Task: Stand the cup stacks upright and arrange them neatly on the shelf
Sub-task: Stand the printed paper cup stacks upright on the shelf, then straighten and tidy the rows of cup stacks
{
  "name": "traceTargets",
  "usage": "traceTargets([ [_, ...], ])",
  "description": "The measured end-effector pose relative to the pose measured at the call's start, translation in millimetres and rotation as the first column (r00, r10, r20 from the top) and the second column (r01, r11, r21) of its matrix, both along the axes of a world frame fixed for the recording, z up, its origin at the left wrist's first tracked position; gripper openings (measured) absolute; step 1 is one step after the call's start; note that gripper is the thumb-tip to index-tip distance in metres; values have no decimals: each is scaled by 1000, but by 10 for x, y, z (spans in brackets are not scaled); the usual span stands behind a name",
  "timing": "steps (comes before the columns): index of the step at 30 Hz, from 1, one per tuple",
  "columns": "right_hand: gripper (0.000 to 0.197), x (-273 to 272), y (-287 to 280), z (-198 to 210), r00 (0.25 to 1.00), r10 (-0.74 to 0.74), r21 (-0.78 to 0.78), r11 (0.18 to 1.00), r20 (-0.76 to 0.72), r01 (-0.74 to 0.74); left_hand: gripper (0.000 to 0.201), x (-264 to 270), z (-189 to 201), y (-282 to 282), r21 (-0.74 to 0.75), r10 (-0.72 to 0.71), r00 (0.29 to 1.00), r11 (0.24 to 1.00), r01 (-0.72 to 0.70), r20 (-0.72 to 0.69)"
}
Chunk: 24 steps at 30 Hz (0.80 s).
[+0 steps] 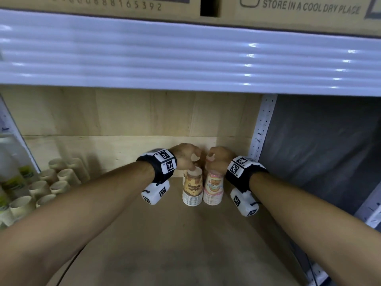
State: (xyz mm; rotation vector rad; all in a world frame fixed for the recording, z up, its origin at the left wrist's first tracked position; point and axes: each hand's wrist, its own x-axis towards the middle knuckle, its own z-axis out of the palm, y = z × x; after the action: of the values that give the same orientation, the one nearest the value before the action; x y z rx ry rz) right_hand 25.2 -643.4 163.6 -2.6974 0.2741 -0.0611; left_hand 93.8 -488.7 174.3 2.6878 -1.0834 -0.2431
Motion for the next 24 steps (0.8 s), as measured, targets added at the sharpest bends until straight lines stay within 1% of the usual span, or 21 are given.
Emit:
traceTargets([
  [2,41,41,137,93,1000,4,-22,1000,29,-3,56,-9,151,136,6,28,999,1000,-29,17],
  [5,50,137,438,205,997,64,-55,997,32,-62,56,-20,377,442,39,107,994,993,-109,37],
  [10,53,257,1137,423,973,230,-86,970,12,-228,52,-28,646,1125,84,244,968,965,-248,53],
  [15,49,270,1988,597,922,386,-82,920,39,-382,42,-125,795,1912,119,363,928,921,-371,83],
  [19,31,167,2652,561,849,526,-93,848,42,-521,33,-250,818,2593,191,470,877,856,-481,102],
  [21,27,113,2915,500,815,578,-34,816,48,-577,31,-336,828,2903,219,519,852,825,-521,73],
  [24,31,67,3287,379,765,644,16,765,28,-644,28,-512,813,3279,293,570,822,785,-546,2],
])
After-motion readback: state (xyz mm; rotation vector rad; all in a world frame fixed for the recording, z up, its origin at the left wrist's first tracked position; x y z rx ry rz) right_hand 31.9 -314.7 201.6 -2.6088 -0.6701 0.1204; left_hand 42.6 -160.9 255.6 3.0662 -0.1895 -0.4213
